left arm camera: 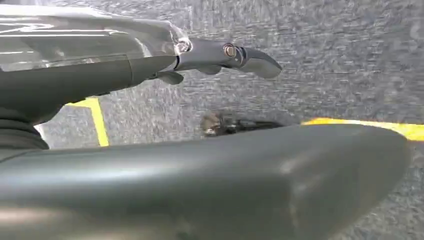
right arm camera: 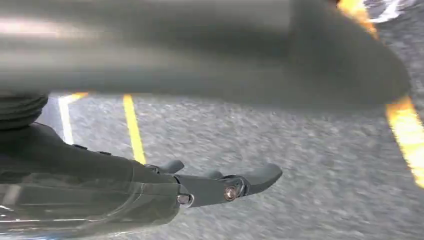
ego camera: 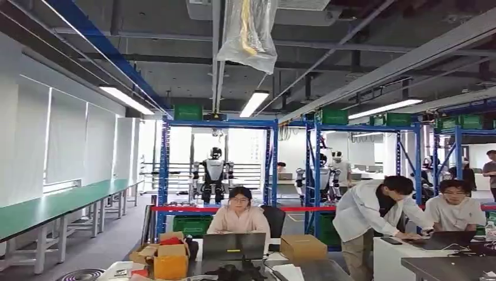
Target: Take the parts from the cabinet and place them on the table.
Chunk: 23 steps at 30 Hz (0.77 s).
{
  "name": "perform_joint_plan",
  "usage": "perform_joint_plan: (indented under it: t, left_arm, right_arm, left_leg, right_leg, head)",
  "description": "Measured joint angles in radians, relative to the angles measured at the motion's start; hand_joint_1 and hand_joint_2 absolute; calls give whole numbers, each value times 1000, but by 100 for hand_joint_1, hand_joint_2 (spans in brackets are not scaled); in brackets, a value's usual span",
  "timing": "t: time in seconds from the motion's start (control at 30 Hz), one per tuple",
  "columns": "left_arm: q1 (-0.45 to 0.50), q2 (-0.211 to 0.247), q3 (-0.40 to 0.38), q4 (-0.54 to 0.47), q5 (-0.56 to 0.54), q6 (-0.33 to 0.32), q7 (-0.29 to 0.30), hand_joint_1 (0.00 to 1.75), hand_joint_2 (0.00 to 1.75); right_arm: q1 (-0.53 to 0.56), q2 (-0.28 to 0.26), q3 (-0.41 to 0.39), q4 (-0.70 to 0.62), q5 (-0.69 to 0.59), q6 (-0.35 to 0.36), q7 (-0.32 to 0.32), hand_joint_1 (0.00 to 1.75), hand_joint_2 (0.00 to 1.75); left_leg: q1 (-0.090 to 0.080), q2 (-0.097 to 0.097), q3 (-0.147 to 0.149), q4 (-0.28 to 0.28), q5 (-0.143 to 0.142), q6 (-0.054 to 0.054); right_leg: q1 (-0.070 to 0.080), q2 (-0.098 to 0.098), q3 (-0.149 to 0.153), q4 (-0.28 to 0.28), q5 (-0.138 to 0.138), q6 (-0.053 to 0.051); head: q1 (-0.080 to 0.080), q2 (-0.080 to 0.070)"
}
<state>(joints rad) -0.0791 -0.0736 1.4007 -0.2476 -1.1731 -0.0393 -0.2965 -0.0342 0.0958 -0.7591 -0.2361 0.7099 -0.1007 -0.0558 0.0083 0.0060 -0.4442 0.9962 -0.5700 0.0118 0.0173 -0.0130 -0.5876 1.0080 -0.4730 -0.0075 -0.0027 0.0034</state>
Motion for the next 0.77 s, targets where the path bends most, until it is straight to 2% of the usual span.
perform_joint_plan:
  t: [0.07, 0.1, 0.13, 0.17, 0.2, 0.23, 0.27, 0.3, 0.33, 0.37, 0.4, 0.43, 0.47, 0.5, 0.53, 0.57, 0.73, 0.77]
  left_arm:
    - [-2, 0, 7, 0, 3, 2, 13, 0, 175]
    - [-3, -2, 7, 0, 3, 2, 15, 0, 175]
    - [-6, -4, 7, 0, 3, 1, 15, 0, 175]
    - [-7, -3, 8, 0, 5, 1, 13, 0, 175]
    - [-7, -3, 8, 0, 7, 1, 11, 0, 175]
    - [-6, -4, 8, 0, 8, -2, 11, 0, 0]
    - [-5, -4, 9, 0, 9, -2, 11, 0, 0]
    - [-5, -5, 11, 0, 10, -2, 11, 0, 175]
    - [-6, -6, 13, 0, 10, -2, 10, 0, 175]
    - [-7, -8, 13, 0, 11, -2, 10, 0, 175]
    - [-7, -10, 13, 0, 11, -2, 9, 0, 175]
    - [-8, -13, 14, 0, 12, -2, 9, 0, 175]
    - [-11, -11, 14, 0, 12, -2, 8, 0, 175]
    - [-12, -12, 14, 0, 13, -2, 7, 0, 175]
    - [-13, -12, 14, 0, 15, -3, 7, 0, 175]
    - [-12, -13, 15, 0, 17, -2, 6, 0, 175]
    - [-16, -18, 16, 0, 19, -2, 6, 0, 175]
    - [-17, -19, 16, 0, 20, -2, 6, 0, 175]
  right_arm:
    - [-1, 0, -8, 0, 4, 4, 17, 0, 0]
    - [-1, -4, -16, 0, 5, 7, 27, 0, 175]
    - [-1, -7, -22, 1, 7, 10, 35, 0, 175]
    - [1, -8, -25, 1, 8, 12, 40, 0, 175]
    - [1, -8, -26, 1, 10, 13, 43, 0, 175]
    - [1, -11, -28, 1, 10, 16, 46, 0, 175]
    - [1, -13, -32, 1, 11, 16, 48, 0, 175]
    - [2, -14, -36, 1, 12, 16, 52, 0, 175]
    - [4, -15, -38, 1, 15, 15, 54, 0, 175]
    - [5, -18, -40, 1, 20, 15, 54, 0, 175]
    - [4, -21, -41, 1, 26, 15, 56, 0, 175]
    - [4, -24, -42, 1, 32, 16, 62, 0, 175]
    - [3, -22, -42, 3, 38, 16, 69, 0, 175]
    - [2, -23, -43, 3, 42, 17, 74, 0, 175]
    - [1, -23, -43, 3, 45, 19, 74, 0, 175]
    - [2, -24, -44, 3, 48, 22, 74, 0, 0]
    - [4, -26, -47, 3, 60, 29, 75, 0, 0]
    - [3, -26, -48, 3, 61, 30, 74, 0, 175]
  left_leg:
    - [-2, 0, -10, -1, 0, 0]
    - [6, 0, -15, -9, 3, 4]
    - [10, 1, -21, -10, 10, 15]
    - [11, 2, -26, -10, 15, 23]
    - [10, 3, -30, -9, 18, 26]
    - [9, 5, -33, -9, 21, 27]
    - [9, 7, -36, -9, 23, 28]
    - [8, 8, -36, -8, 25, 28]
    - [8, 8, -36, -8, 26, 27]
    - [8, 8, -34, -8, 26, 27]
    - [12, 8, -31, -8, 26, 27]
    - [9, 7, -29, -7, 25, 27]
    - [-1, 5, -33, -4, 22, 25]
    - [-6, 3, -39, 2, 21, 24]
    - [-8, 3, -43, 2, 22, 23]
    - [-8, 3, -45, 1, 24, 21]
    - [-1, 3, -46, -3, 28, 14]
    - [0, 3, -46, -3, 28, 13]
  right_leg:
    - [-1, 1, -8, 1, 13, 9]
    - [3, 3, -15, 3, 17, 14]
    - [1, 11, -25, 15, -4, 22]
    - [-3, 11, -41, 60, -43, 30]
    - [-9, 11, -68, 133, -86, 35]
    - [-12, 11, -98, 217, -124, 40]
    - [-13, 11, -121, 289, -150, 43]
    - [-14, 11, -127, 321, -155, 45]
    - [-15, 11, -106, 296, -136, 45]
    - [-15, 11, -63, 227, -98, 44]
    - [-19, 11, -11, 132, -55, 46]
    - [-24, 10, 40, 37, -16, 62]
    - [-27, 14, 64, -6, -28, 81]
    - [-28, 15, 63, -23, -30, 66]
    - [-27, 14, 57, -20, -29, 42]
    - [-27, 14, 56, -19, -30, 44]
    - [-19, 15, 54, -18, -28, 38]
    - [-18, 15, 54, -18, -28, 37]
  head:
    - [0, 0]
    - [0, 0]
    - [0, 0]
    - [0, 0]
    - [0, 0]
    - [0, 0]
    - [0, 0]
    - [0, 0]
    - [0, 0]
    - [0, 0]
    - [0, 0]
    - [0, 0]
    - [0, 0]
    - [0, 0]
    - [1, 0]
    - [1, 0]
    - [1, 0]
    - [1, 0]
